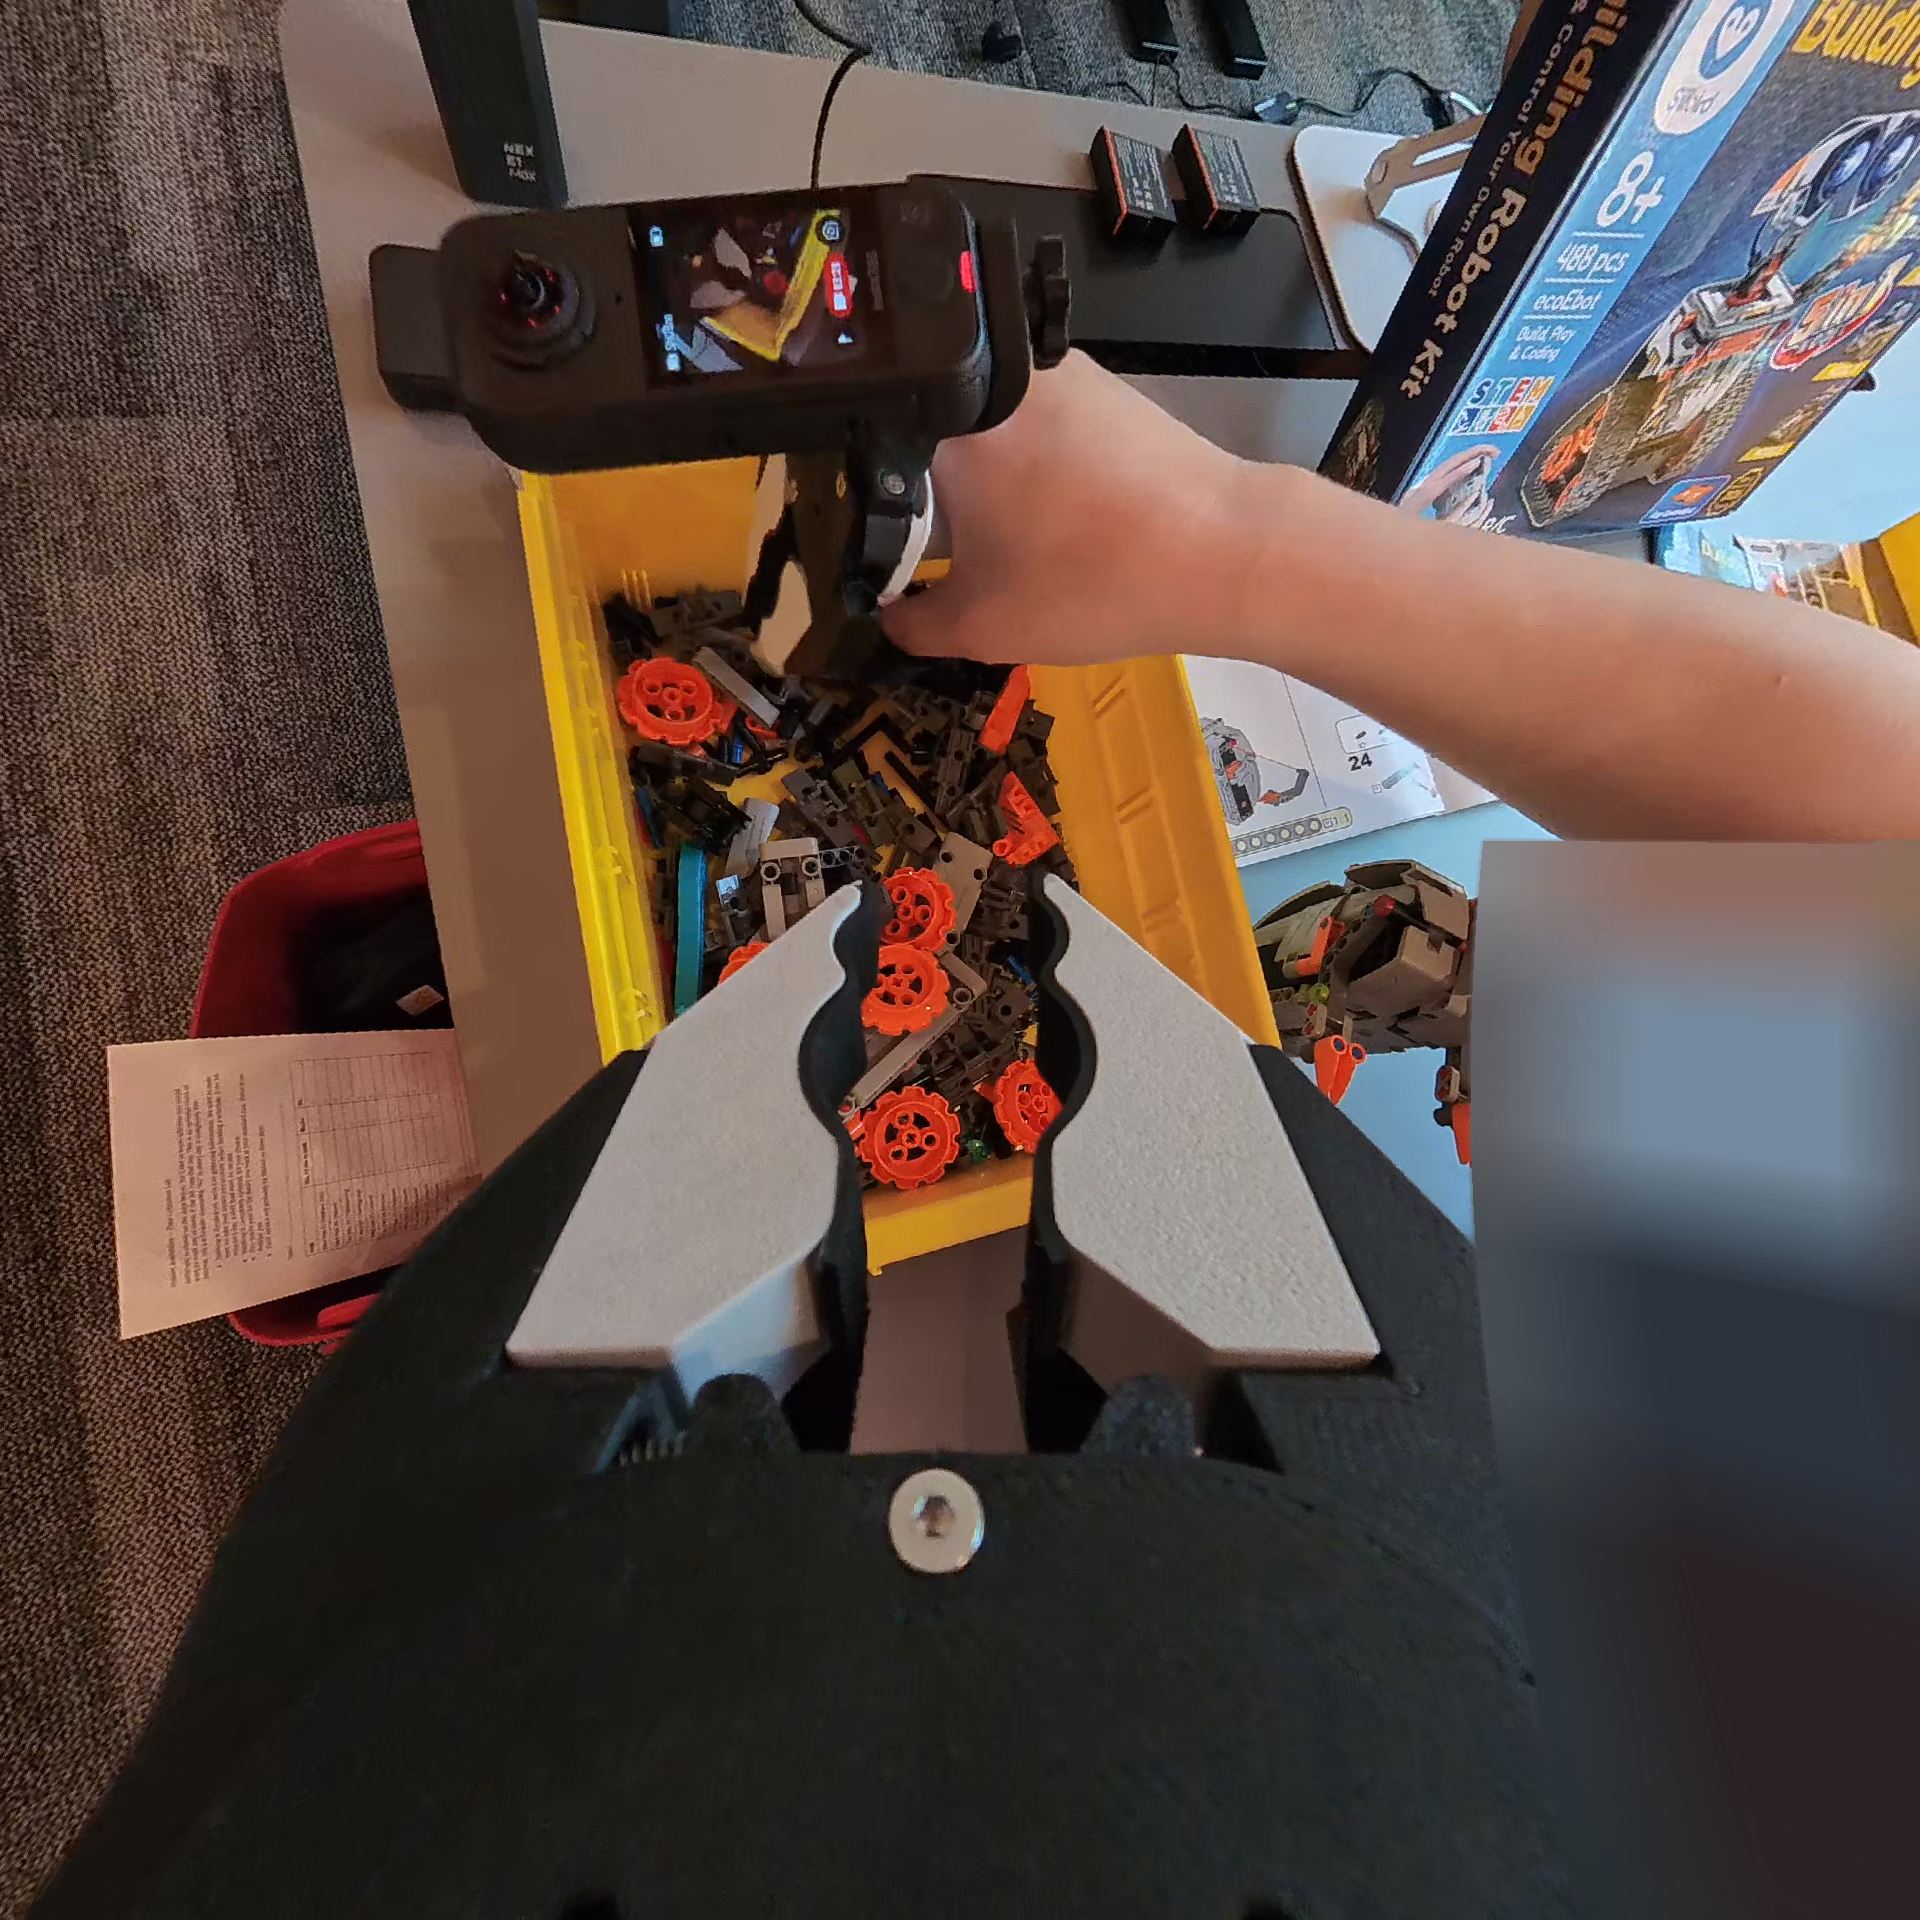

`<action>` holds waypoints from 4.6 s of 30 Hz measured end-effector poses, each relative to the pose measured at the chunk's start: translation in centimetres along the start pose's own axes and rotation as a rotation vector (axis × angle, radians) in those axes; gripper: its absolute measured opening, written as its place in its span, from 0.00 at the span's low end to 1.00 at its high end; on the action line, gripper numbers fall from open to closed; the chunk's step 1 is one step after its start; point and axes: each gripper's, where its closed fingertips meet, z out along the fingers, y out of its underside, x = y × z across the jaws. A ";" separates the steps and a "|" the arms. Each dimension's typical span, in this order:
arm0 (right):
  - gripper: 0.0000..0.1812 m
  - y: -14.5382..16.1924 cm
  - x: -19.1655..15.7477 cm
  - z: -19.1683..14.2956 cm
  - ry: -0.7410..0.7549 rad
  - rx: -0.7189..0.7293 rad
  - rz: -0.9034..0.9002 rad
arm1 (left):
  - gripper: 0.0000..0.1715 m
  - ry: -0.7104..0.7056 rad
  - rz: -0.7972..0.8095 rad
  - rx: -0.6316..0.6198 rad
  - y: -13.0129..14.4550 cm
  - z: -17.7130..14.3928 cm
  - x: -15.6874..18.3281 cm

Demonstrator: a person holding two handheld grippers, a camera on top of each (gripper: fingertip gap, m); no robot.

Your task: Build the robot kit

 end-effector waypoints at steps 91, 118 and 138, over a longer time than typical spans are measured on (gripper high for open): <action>0.27 3.3 -0.4 -3.4 -0.027 -0.104 -0.026 | 0.15 0.010 0.018 -0.007 0.1 0.1 0.7; 0.10 0.8 0.4 -3.3 -0.053 0.071 -0.120 | 0.15 0.013 0.026 -0.018 0.1 0.3 1.0; 0.13 -2.8 1.6 -3.3 0.070 0.050 -0.205 | 0.15 0.016 0.033 -0.025 0.2 0.4 1.2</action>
